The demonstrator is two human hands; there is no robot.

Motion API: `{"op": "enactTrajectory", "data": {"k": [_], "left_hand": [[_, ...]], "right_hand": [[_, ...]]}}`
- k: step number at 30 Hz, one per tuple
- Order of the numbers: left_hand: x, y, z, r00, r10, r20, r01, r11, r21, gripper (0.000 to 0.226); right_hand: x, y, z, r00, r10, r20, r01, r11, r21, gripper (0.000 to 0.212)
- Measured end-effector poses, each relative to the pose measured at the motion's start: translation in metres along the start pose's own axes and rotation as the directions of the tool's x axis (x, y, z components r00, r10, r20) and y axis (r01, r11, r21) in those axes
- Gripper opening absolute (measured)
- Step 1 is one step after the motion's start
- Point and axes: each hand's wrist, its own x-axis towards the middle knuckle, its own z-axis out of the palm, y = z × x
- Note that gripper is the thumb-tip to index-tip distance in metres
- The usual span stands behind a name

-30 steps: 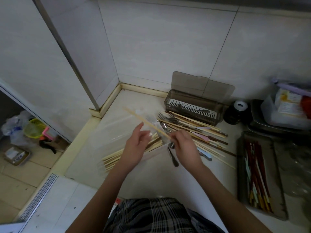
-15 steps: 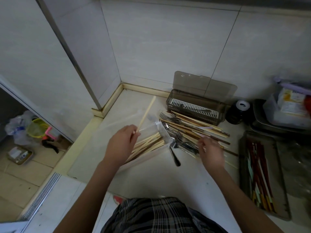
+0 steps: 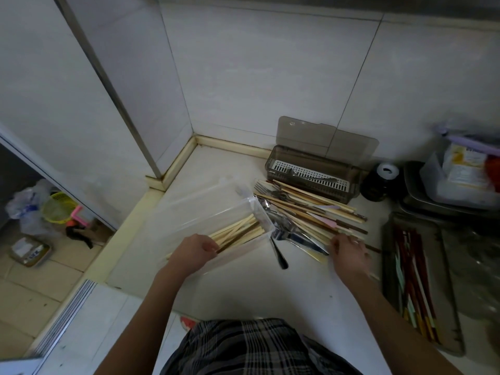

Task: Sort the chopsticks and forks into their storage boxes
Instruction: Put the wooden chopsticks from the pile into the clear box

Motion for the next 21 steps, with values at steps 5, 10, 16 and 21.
{"op": "enactTrajectory", "data": {"k": [5,10,16,21], "left_hand": [[-0.001,-0.002,0.002,1.000,-0.017,-0.005,0.017,0.999,-0.033,0.019],[-0.007,-0.003,0.004,0.990,0.038,-0.133,-0.043,0.998,-0.040,0.016],[-0.013,0.014,0.007,0.913,0.189,-0.362,-0.197,0.980,0.017,0.016],[-0.018,0.049,0.000,0.732,0.421,-0.536,-0.354,0.907,0.230,0.033]], "right_hand": [[0.004,-0.010,-0.002,1.000,-0.011,-0.012,0.010,0.995,-0.102,0.027],[-0.006,-0.015,-0.007,0.980,-0.080,-0.182,0.068,0.995,-0.068,0.030],[-0.014,-0.021,-0.016,0.887,-0.102,-0.451,0.154,0.985,0.079,0.018],[-0.015,-0.046,-0.030,0.773,-0.398,-0.494,0.439,0.898,-0.035,0.025]]}}
